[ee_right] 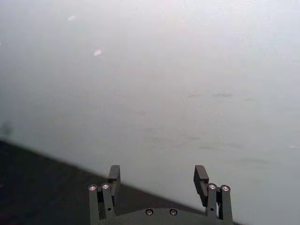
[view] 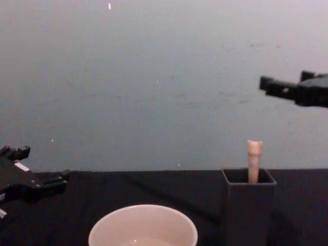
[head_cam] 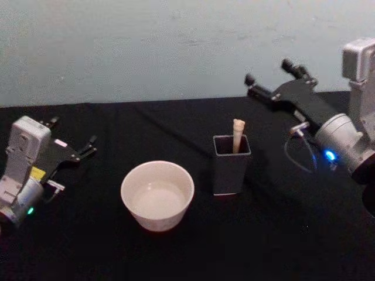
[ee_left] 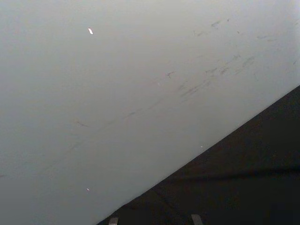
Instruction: Pick up the stirring spoon with one hand, stir inside the cup, then place it back in its original position.
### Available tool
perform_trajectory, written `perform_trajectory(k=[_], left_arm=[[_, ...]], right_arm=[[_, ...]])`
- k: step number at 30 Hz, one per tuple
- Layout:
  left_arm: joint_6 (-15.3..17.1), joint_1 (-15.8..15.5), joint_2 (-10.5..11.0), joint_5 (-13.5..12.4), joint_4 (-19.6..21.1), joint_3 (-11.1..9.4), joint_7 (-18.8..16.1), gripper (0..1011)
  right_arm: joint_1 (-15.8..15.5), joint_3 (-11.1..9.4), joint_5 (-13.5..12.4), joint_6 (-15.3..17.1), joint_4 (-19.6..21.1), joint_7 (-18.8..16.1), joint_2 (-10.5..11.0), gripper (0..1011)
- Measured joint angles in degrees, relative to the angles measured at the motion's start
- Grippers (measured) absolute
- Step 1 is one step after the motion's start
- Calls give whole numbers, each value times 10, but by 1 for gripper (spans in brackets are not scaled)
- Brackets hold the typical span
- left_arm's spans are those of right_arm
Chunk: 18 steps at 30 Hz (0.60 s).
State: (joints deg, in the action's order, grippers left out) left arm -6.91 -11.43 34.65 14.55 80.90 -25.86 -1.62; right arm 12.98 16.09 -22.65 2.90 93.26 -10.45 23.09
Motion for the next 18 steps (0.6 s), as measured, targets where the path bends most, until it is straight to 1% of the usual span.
perform_trajectory(k=[4, 5, 8, 10, 11, 14, 18], left_arm=[[0, 0, 0, 0, 0, 0, 0, 1002], [0, 0, 0, 0, 0, 0, 0, 1001], [0, 0, 0, 0, 0, 0, 0, 1001], [0, 0, 0, 0, 0, 0, 0, 1001], [0, 0, 0, 0, 0, 0, 0, 1001], [0, 0, 0, 0, 0, 0, 0, 1001], [0, 0, 0, 0, 0, 0, 0, 1001]], right_arm=[[-9, -23, 16, -4, -1, 42, -15, 1002], [-9, -23, 16, -4, -1, 42, -15, 1002], [-15, -34, 33, 5, -10, 68, -22, 1002], [-18, -35, 41, 9, -16, 77, -23, 1002], [-22, -36, 50, 13, -23, 83, -24, 1002], [-27, -36, 62, 17, -32, 90, -25, 1002], [-38, -31, 90, 18, -55, 101, -27, 1002]])
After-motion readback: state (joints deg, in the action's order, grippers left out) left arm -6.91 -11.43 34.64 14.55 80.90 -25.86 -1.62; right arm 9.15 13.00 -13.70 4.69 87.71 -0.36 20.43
